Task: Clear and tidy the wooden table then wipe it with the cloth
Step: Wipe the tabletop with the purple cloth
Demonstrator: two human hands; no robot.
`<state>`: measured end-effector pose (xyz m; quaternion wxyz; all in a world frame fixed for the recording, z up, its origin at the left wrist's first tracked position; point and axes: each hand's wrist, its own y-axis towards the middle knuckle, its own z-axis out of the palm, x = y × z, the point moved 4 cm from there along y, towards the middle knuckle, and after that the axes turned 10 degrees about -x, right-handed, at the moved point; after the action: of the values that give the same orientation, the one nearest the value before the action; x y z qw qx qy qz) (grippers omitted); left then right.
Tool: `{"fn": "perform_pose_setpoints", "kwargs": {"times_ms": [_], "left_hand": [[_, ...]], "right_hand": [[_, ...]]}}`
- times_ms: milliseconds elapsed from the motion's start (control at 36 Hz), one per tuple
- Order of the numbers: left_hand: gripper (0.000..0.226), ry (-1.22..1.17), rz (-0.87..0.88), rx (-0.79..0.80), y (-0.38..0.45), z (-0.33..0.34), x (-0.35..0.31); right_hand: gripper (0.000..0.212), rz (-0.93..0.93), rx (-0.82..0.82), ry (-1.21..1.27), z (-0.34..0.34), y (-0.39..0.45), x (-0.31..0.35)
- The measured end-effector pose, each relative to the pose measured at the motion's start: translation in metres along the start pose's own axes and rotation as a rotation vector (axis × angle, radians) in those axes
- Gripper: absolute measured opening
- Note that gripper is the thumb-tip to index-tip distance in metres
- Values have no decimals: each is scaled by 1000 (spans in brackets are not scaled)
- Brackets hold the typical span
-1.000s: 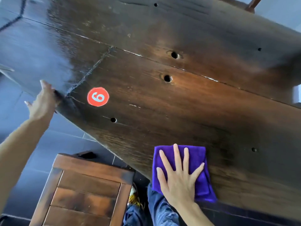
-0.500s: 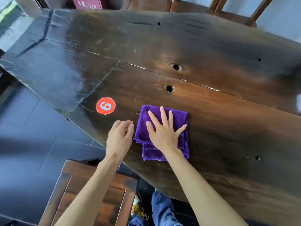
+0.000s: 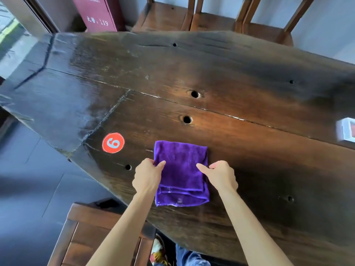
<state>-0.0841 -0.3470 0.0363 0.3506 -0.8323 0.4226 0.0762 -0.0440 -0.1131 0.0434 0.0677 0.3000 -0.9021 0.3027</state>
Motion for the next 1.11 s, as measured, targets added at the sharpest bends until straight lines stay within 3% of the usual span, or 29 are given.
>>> {"fn": "perform_pose_setpoints", "kwargs": {"times_ms": [222,361,472,611,806,889,972,1111], "left_hand": [[45,-2,-122,135,9,8,-14],[55,-71,-109,114,6,4,-16],[50,-108,-76,99,3,2,-19],[42,-127,-58,53,-2,-8,-17],[25,-212,6,161,1,-16,-14],[24,-308,-82,290,3,-15,-12],[21,-425,-205,417,1,-14,-12],[10,-454,-262,453,-8,-24,-18]], "right_hand": [[38,-10,3,-38,7,7,5],[33,-38,29,2,6,1,8],[18,-86,-8,24,10,0,6],[14,-36,4,109,9,0,5],[30,105,85,248,8,-3,10],[37,192,151,333,9,-5,11],[26,161,166,344,13,-6,13],[45,191,240,438,32,1,-7]]}}
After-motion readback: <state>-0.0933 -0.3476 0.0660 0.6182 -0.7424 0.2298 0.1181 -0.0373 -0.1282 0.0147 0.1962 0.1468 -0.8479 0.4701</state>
